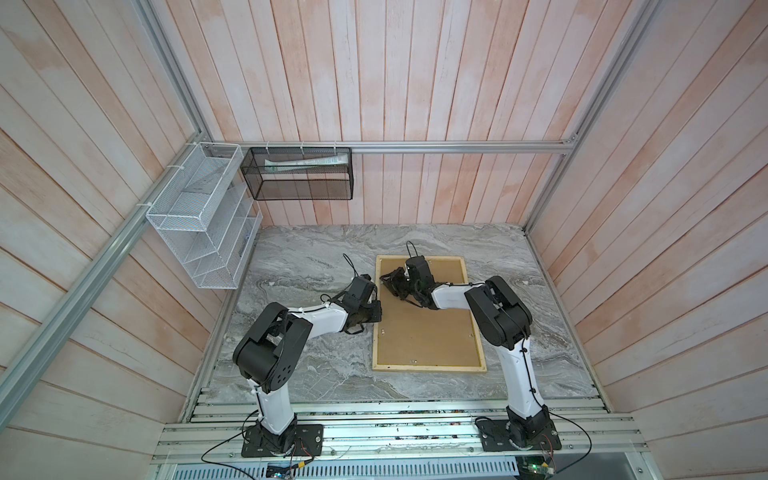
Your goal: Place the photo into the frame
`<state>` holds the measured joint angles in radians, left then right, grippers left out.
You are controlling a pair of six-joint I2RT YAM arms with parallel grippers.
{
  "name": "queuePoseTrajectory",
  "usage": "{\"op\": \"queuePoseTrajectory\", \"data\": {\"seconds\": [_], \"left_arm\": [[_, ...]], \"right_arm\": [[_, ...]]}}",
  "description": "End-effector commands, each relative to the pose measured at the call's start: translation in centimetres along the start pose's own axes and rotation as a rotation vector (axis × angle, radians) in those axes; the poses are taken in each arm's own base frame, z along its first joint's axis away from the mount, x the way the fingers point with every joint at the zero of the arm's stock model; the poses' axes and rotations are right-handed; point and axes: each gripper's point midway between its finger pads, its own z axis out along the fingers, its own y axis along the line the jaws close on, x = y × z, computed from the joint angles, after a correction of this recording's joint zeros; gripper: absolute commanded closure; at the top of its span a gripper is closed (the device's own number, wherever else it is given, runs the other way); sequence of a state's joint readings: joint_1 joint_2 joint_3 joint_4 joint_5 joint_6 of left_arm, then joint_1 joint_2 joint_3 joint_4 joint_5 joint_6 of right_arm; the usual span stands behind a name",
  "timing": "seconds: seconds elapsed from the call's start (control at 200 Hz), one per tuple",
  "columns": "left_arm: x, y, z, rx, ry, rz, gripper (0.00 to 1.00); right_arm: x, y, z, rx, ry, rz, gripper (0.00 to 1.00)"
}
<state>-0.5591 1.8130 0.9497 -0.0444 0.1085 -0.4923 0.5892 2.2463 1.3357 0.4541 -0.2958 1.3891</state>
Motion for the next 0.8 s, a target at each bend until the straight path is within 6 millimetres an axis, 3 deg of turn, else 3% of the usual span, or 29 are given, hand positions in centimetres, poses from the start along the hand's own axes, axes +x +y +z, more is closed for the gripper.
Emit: {"op": "queuePoseTrajectory", "data": {"seconds": [0.0, 0.185, 0.53, 0.795], "left_arm": [[6.0, -1.6, 1.2, 0.099, 0.2, 0.017, 0.91], [5.9, -2.0, 1.0, 0.11, 0.197, 0.024, 0.91], [5.9, -2.7, 0.9, 0.124, 0.199, 0.041, 0.91], [5.9, -3.5, 0.6, 0.153, 0.197, 0.05, 0.91]], "right_arm": [[0.9, -6.9, 1.4, 0.17, -0.025, 0.141, 0.73], [1.3, -6.0, 1.6, 0.16, -0.027, 0.12, 0.73], [2.1, -6.6, 2.4, 0.15, 0.012, 0.161, 0.73], [1.4, -6.5, 2.9, 0.148, -0.007, 0.187, 0.73]]}}
